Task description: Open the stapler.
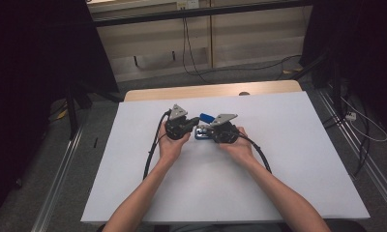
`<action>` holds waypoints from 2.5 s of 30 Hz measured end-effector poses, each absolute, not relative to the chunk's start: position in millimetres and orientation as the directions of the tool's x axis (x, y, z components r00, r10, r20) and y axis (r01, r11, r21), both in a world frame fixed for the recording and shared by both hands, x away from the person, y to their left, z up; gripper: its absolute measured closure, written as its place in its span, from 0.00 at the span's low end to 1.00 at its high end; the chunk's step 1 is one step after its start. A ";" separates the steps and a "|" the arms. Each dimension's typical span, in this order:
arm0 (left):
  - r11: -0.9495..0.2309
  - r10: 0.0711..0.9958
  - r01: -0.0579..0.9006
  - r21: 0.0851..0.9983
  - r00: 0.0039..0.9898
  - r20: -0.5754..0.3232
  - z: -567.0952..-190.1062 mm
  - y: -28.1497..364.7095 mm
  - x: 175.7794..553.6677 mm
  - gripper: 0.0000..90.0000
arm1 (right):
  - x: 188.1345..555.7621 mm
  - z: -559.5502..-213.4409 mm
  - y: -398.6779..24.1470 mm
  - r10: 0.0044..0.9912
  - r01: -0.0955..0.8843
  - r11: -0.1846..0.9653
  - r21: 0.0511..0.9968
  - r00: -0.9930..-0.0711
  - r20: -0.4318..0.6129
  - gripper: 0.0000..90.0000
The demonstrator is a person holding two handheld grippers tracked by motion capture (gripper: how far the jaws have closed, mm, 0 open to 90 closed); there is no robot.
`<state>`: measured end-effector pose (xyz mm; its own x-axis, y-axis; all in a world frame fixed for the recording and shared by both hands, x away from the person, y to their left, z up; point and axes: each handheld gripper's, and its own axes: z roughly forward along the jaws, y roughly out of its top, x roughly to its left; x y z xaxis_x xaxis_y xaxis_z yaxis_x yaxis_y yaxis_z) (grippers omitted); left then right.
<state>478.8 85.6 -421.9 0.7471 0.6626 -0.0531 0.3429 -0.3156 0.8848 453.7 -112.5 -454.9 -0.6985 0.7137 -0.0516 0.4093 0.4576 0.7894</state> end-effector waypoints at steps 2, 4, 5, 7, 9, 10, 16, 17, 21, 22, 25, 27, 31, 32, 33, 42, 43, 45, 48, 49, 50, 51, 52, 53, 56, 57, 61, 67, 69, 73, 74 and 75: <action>-0.317 0.662 0.343 0.884 0.748 -0.053 -422.2 86.0 479.5 1.00 | 453.1 -454.9 -111.9 0.716 0.410 0.456 0.790 -0.696 -0.053 1.00; -0.317 0.663 0.344 0.884 0.747 -0.053 -422.2 86.0 479.6 1.00 | 452.7 -454.5 -111.8 0.722 0.404 0.445 0.799 -0.690 -0.053 1.00; -0.316 0.663 0.344 0.884 0.747 -0.054 -422.2 86.0 479.6 1.00 | 452.7 -454.4 -111.6 0.724 0.402 0.439 0.804 -0.688 -0.051 1.00; -0.315 0.661 0.342 0.885 0.749 -0.054 -421.9 86.0 479.7 1.00 | 452.1 -453.3 -109.9 0.728 0.391 0.436 0.810 -0.683 -0.062 1.00; -0.314 0.660 0.341 0.886 0.749 -0.054 -422.0 85.9 479.8 1.00 | 451.6 -452.4 -109.3 0.730 0.387 0.437 0.812 -0.680 -0.070 1.00; -0.313 0.661 0.344 0.885 0.748 -0.057 -422.0 86.0 479.8 1.00 | 451.3 -451.3 -108.9 0.732 0.378 0.436 0.817 -0.677 -0.077 1.00; -0.312 0.663 0.348 0.884 0.746 -0.060 -422.4 86.2 480.5 1.00 | 449.4 -442.9 -108.0 0.744 0.345 0.423 0.838 -0.661 -0.103 1.00; -0.311 0.662 0.347 0.885 0.747 -0.060 -422.4 86.1 480.7 1.00 | 448.8 -442.4 -107.3 0.742 0.342 0.425 0.838 -0.662 -0.106 1.00; -0.308 0.664 0.347 0.886 0.745 -0.061 -422.4 85.7 480.9 1.00 | 448.0 -441.1 -105.5 0.751 0.343 0.410 0.845 -0.653 -0.099 1.00; -0.308 0.664 0.349 0.885 0.745 -0.063 -422.3 85.6 480.7 1.00 | 448.1 -440.4 -105.1 0.751 0.343 0.404 0.848 -0.654 -0.094 1.00; -0.308 0.664 0.349 0.885 0.745 -0.063 -422.2 85.4 481.1 1.00 | 449.0 -439.1 -102.6 0.754 0.350 0.402 0.846 -0.651 -0.089 1.00; -0.308 0.664 0.348 0.885 0.745 -0.062 -422.1 85.4 481.3 1.00 | 449.4 -438.9 -101.5 0.754 0.352 0.402 0.846 -0.651 -0.087 1.00; -0.308 0.664 0.346 0.886 0.745 -0.060 -421.9 85.3 481.7 1.00 | 451.9 -438.2 -99.5 0.758 0.361 0.400 0.842 -0.647 -0.082 1.00; -0.308 0.664 0.346 0.886 0.746 -0.061 -421.8 85.2 481.6 1.00 | 451.9 -438.2 -99.5 0.758 0.361 0.400 0.842 -0.647 -0.082 1.00; -0.308 0.662 0.347 0.886 0.747 -0.062 -421.4 85.3 481.7 1.00 | 452.6 -438.4 -98.3 0.759 0.367 0.401 0.839 -0.646 -0.081 1.00; -0.297 0.662 0.349 0.889 0.746 -0.071 -420.6 84.5 482.0 1.00 | 454.9 -436.4 -91.9 0.767 0.364 0.404 0.839 -0.634 -0.095 1.00; -0.298 0.662 0.349 0.889 0.746 -0.071 -420.7 84.5 482.0 1.00 | 455.0 -436.2 -91.7 0.770 0.364 0.407 0.838 -0.630 -0.101 1.00; -0.299 0.660 0.348 0.888 0.748 -0.071 -420.9 84.9 482.4 1.00 | 455.1 -436.0 -92.1 0.774 0.369 0.404 0.837 -0.625 -0.098 1.00; -0.313 0.668 0.353 0.882 0.742 -0.059 -421.9 84.5 482.6 1.00 | 455.4 -436.2 -92.1 0.783 0.388 0.397 0.832 -0.616 -0.087 1.00; -0.307 0.671 0.359 0.882 0.738 -0.067 -423.3 84.7 483.1 1.00 | 455.4 -436.6 -91.7 0.784 0.388 0.396 0.832 -0.614 -0.087 1.00; -0.311 0.673 0.365 0.877 0.737 -0.068 -424.5 85.5 483.8 1.00 | 455.4 -437.2 -91.2 0.785 0.390 0.397 0.831 -0.613 -0.088 1.00; -0.319 0.672 0.369 0.873 0.737 -0.066 -426.7 85.8 484.6 1.00 | 455.5 -437.7 -90.9 0.784 0.388 0.399 0.831 -0.615 -0.089 1.00; -0.325 0.672 0.374 0.868 0.738 -0.066 -428.5 86.0 485.1 1.00 | 455.4 -438.0 -90.6 0.784 0.389 0.398 0.831 -0.615 -0.088 1.00; -0.331 0.672 0.377 0.865 0.738 -0.065 -430.0 86.3 486.0 1.00 | 455.3 -437.7 -90.5 0.786 0.389 0.399 0.830 -0.612 -0.090 1.00; -0.330 0.669 0.386 0.862 0.740 -0.075 -433.0 85.4 487.6 1.00 | 455.3 -437.5 -90.5 0.785 0.390 0.400 0.830 -0.613 -0.091 1.00; -0.332 0.665 0.386 0.861 0.743 -0.076 -434.3 84.2 487.6 1.00 | 455.3 -437.5 -90.6 0.785 0.389 0.399 0.830 -0.613 -0.090 1.00; -0.367 0.659 0.374 0.852 0.751 -0.046 -437.5 81.4 487.1 1.00 | 455.3 -436.9 -91.2 0.785 0.385 0.400 0.832 -0.612 -0.094 1.00; -0.383 0.654 0.364 0.849 0.756 -0.029 -438.2 80.6 487.2 1.00 | 455.4 -437.6 -90.2 0.785 0.381 0.403 0.832 -0.612 -0.100 1.00; -0.384 0.653 0.364 0.849 0.757 -0.029 -438.7 80.9 487.5 1.00 | 455.7 -437.7 -90.0 0.785 0.380 0.403 0.833 -0.611 -0.101 1.00; -0.395 0.647 0.371 0.841 0.762 -0.032 -441.0 81.4 487.8 1.00 | 455.7 -438.6 -88.7 0.781 0.377 0.410 0.830 -0.616 -0.106 1.00; -0.393 0.648 0.371 0.841 0.761 -0.033 -441.5 81.4 487.8 1.00 | 455.7 -438.6 -88.7 0.781 0.377 0.410 0.830 -0.616 -0.106 1.00; -0.399 0.645 0.366 0.841 0.764 -0.026 -441.8 81.1 487.6 1.00 | 455.6 -438.7 -88.7 0.780 0.377 0.411 0.830 -0.616 -0.107 1.00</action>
